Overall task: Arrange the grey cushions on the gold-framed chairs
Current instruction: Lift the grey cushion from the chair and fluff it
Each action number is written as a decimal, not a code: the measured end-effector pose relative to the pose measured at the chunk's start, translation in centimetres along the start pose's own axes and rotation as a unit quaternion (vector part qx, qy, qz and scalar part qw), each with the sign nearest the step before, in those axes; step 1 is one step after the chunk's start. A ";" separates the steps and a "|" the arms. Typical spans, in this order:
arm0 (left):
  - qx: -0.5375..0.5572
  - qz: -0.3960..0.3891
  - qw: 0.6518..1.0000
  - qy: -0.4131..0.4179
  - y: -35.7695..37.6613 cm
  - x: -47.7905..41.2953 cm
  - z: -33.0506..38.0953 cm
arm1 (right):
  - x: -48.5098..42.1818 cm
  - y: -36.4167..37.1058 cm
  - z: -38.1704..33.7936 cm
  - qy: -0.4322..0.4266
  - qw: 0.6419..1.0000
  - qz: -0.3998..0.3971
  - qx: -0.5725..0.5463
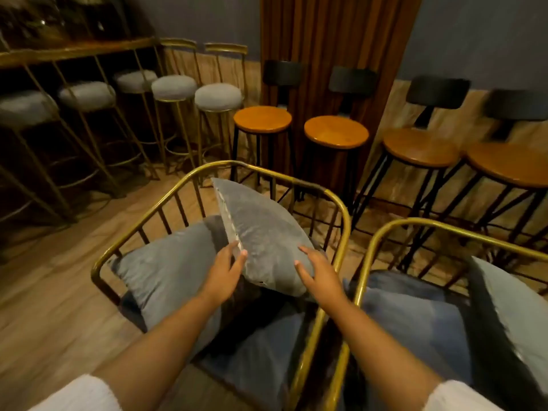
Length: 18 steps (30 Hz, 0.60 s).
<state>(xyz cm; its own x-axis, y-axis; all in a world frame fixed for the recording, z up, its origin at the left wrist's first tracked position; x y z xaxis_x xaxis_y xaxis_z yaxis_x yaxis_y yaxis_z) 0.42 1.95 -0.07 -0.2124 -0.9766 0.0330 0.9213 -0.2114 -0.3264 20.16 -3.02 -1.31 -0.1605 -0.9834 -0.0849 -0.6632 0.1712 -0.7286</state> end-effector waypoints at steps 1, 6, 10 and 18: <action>0.029 0.027 0.999 -0.029 -0.4 -1.2 -0.3 | -1.3 0.8 0.2 0.000 1.000 -0.014 0.011; 0.041 0.073 0.988 -0.127 -3.5 -7.0 -3.6 | -5.3 6.1 0.0 -0.019 0.985 -0.162 0.053; 0.036 0.077 0.982 -0.171 -6.2 -12.2 -6.2 | -6.5 10.0 1.1 -0.051 0.962 -0.216 0.161; 0.036 -0.020 0.976 -0.215 -8.0 -22.6 -7.6 | -9.0 10.3 1.9 0.061 0.994 -0.030 0.087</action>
<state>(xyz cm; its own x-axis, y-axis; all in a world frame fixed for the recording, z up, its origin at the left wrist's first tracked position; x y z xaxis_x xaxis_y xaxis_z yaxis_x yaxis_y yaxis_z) -4.65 26.04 -5.33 -0.1060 -0.8904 0.4426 0.9388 -0.2363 -0.2506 16.21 7.48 -9.35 -0.2186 -0.9751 0.0373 -0.5392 0.0888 -0.8375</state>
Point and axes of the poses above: each hand's wrist, its own x-axis away from the middle knuckle, its own y-axis out of the palm, z = x × y, the point moved 2 cm from there along -x, towards the middle knuckle, and after that the axes turned 9 degrees about x, right-handed, at the moved point
